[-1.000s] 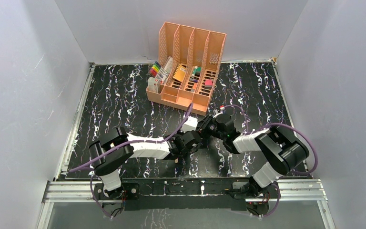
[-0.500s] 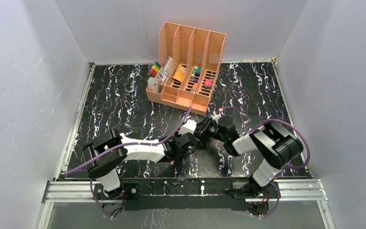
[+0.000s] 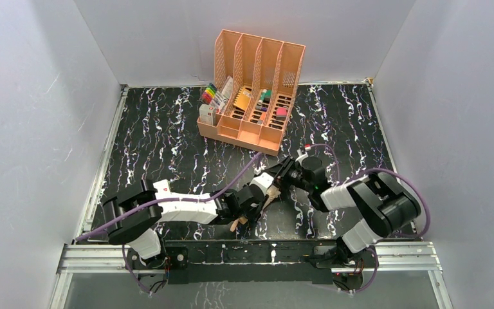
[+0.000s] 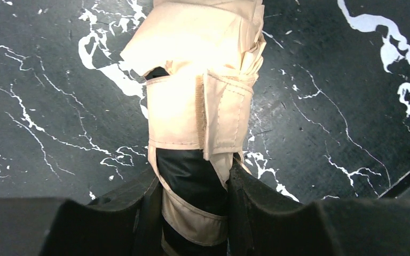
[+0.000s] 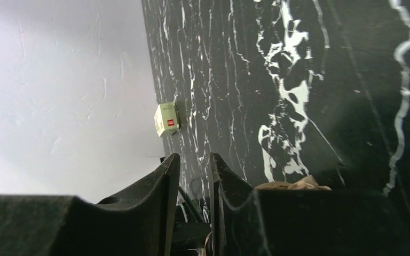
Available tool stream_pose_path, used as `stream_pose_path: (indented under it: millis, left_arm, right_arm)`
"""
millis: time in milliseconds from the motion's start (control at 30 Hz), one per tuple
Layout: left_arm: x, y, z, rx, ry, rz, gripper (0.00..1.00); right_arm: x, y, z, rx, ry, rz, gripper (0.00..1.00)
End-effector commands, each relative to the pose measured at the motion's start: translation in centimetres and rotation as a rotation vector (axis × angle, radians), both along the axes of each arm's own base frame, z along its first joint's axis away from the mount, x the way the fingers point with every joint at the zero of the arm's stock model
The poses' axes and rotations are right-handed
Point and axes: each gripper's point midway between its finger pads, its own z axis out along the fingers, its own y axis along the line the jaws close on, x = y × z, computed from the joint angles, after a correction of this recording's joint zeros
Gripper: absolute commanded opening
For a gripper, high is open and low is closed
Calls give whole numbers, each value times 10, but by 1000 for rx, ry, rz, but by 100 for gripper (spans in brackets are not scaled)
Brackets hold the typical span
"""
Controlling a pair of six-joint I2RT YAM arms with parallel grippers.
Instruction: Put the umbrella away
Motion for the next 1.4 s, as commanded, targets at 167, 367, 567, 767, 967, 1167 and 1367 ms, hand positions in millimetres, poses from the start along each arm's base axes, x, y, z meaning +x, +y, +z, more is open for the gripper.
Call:
stream_pose_path:
  millis: [167, 367, 567, 767, 967, 1167, 1367]
  left_arm:
    - [-44, 24, -31, 48, 235, -115, 0]
    - [-45, 9, -22, -30, 277, -184, 0]
    - [-40, 5, -22, -75, 322, -186, 0]
    - [-37, 2, -24, -64, 339, -195, 0]
    - [-34, -3, -24, -65, 337, -193, 0]
    - [-34, -4, -27, -55, 347, -193, 0]
    - [-34, -6, -28, -55, 352, -193, 0]
  right_arm:
    - [6, -59, 7, -327, -119, -144, 36]
    - [-25, -56, 37, -316, -247, 8, 34]
    - [-55, -47, 56, -156, -280, 88, 19]
    - [-68, -43, 50, -142, -181, 142, 0]
    - [-81, -35, 47, -105, -146, 224, 0]
    - [-80, -36, 46, -108, -132, 208, 0]
    - [-76, -35, 38, -123, -102, 196, 0]
